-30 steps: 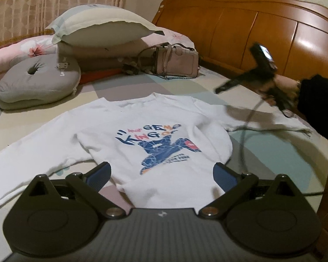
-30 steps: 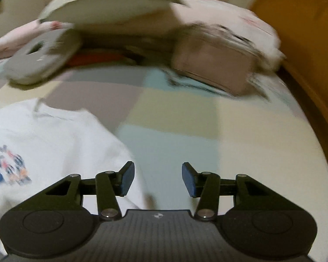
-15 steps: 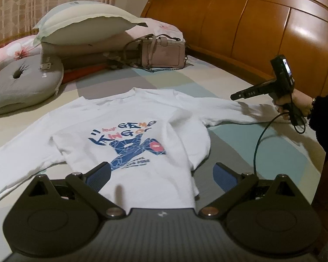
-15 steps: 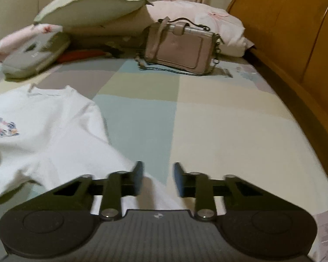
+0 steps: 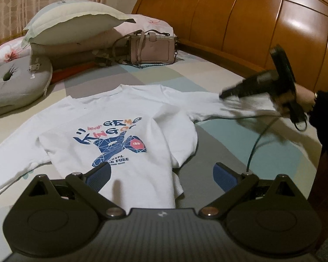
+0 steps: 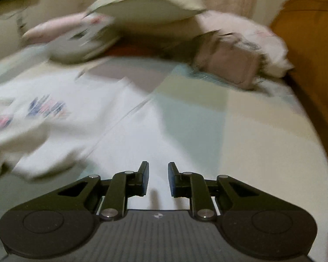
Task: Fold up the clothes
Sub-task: 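Move the open right tool along the sleeve toward its cuff, then grasp the sleeve cuff with the right tool and pull it straight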
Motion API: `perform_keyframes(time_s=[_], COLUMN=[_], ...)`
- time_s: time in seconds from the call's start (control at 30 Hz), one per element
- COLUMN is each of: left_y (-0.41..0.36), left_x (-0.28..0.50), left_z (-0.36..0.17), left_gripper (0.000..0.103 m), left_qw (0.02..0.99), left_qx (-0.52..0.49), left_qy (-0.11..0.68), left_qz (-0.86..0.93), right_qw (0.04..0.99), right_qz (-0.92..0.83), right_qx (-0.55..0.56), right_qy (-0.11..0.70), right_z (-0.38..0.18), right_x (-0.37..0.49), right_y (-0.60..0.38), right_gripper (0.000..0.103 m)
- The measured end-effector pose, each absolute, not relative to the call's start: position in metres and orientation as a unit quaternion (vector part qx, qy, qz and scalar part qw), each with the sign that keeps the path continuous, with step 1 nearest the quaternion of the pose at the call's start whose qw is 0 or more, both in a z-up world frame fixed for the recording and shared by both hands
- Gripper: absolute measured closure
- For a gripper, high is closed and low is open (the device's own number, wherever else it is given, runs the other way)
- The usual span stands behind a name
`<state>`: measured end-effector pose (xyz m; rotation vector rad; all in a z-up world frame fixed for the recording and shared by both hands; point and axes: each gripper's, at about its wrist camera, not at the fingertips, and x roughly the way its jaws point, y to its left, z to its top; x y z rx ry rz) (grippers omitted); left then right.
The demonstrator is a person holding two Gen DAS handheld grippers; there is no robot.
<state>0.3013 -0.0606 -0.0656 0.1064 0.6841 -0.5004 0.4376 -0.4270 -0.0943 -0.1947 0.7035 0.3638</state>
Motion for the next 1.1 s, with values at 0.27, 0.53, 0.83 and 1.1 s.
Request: perform_keyframes(time_s=[0.27, 0.53, 0.83, 1.1], left_y=[-0.059, -0.059, -0.060, -0.051], left_x=[0.302, 0.306, 0.306, 0.307], left_z=[-0.072, -0.078, -0.081, -0.087], left_gripper=[0.003, 0.003, 0.003, 0.003], left_qw=[0.909, 0.906, 0.906, 0.905], left_qx=[0.049, 0.044, 0.036, 0.030], left_qy=[0.337, 0.345, 0.343, 0.346], left_qz=[-0.242, -0.242, -0.247, -0.246], right_qw=[0.902, 0.882, 0.916, 0.901], right_qz=[0.156, 0.206, 0.188, 0.191], right_qx=[-0.064, -0.165, -0.048, -0.096], right_qy=[0.397, 0.390, 0.352, 0.378], right_z=[-0.112, -0.115, -0.094, -0.133], right_x=[0.483, 0.440, 0.516, 0.524], right_y=[-0.444, -0.403, -0.414, -0.378], right_gripper=[0.080, 0.078, 0.077, 0.078])
